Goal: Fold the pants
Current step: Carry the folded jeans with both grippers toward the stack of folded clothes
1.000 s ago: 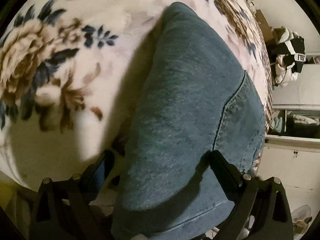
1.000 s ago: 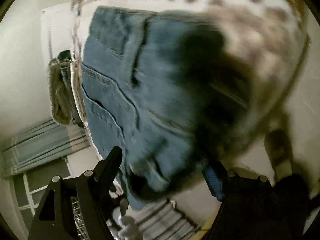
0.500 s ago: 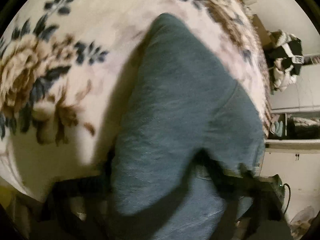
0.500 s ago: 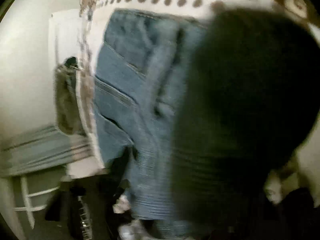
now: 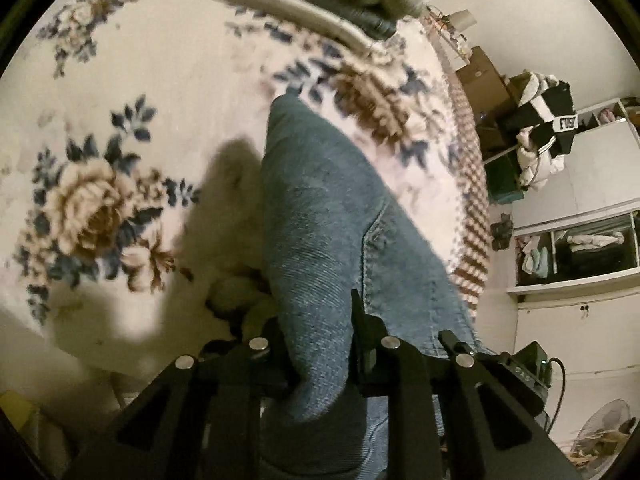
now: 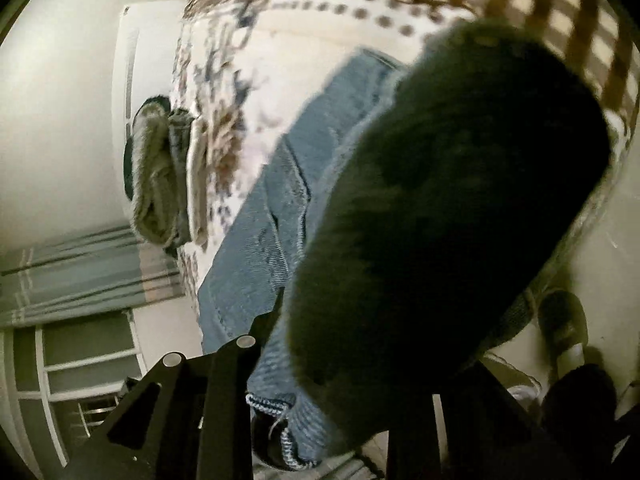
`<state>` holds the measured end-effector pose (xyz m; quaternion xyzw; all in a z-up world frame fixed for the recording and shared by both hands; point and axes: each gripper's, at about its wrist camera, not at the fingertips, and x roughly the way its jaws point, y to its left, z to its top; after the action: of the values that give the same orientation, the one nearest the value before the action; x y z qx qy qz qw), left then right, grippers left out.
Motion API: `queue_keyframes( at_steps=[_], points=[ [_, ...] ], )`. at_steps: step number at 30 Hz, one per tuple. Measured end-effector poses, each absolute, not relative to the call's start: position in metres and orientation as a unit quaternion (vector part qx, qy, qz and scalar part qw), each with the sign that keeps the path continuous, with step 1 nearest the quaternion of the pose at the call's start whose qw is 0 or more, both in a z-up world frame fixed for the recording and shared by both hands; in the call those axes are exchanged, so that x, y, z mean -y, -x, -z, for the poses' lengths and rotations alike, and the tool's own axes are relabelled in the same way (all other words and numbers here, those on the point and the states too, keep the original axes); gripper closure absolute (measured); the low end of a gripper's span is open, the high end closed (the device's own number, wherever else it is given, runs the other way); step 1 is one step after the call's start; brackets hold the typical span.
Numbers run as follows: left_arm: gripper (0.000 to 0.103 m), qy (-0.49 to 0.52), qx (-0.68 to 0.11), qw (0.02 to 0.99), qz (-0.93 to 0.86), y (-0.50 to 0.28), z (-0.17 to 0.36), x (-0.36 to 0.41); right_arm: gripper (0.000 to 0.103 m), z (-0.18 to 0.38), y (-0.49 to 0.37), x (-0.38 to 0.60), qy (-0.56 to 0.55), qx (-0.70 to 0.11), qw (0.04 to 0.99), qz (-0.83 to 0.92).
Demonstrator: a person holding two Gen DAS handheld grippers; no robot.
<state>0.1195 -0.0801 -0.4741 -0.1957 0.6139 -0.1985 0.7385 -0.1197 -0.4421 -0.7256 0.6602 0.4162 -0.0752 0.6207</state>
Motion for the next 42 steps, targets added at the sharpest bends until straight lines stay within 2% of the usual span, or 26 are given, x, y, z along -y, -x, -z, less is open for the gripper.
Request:
queue_keyframes(
  at_steps=[9,14,22,26,30,34,40,42],
  points=[
    [0.085,0.211,-0.582,0.76,0.197,-0.162,0.383,0.064,0.075,0.635,0.074,0.444,-0.629,-0.419,0.655,0.029],
    [0.085,0.226,-0.551,0.776,0.208,-0.216,0.338,0.058,0.075,0.577,-0.005,0.45,-0.608,-0.401,0.686,0.018],
    [0.086,0.244,-0.506,0.795,0.229,-0.373,0.282,0.041,0.075,0.516,-0.162,0.444,-0.589,-0.358,0.725,0.01],
    [0.086,0.239,-0.482,0.809,0.238,-0.458,0.267,0.034,0.075,0.506,-0.264,0.437,-0.59,-0.334,0.735,0.006],
    [0.086,0.237,-0.474,0.814,0.236,-0.537,0.28,0.029,0.076,0.518,-0.354,0.437,-0.588,-0.321,0.742,0.001],
    [0.085,0.225,-0.494,0.808,0.227,-0.594,0.326,0.026,0.076,0.552,-0.428,0.437,-0.579,-0.331,0.745,0.006],
    [0.084,0.209,-0.55,0.786,0.19,-0.619,0.414,0.01,0.075,0.626,-0.479,0.426,-0.562,-0.392,0.728,0.026],
    [0.083,0.21,-0.56,0.78,0.186,-0.612,0.434,0.002,0.071,0.648,-0.473,0.423,-0.565,-0.412,0.715,0.024]
  ],
)
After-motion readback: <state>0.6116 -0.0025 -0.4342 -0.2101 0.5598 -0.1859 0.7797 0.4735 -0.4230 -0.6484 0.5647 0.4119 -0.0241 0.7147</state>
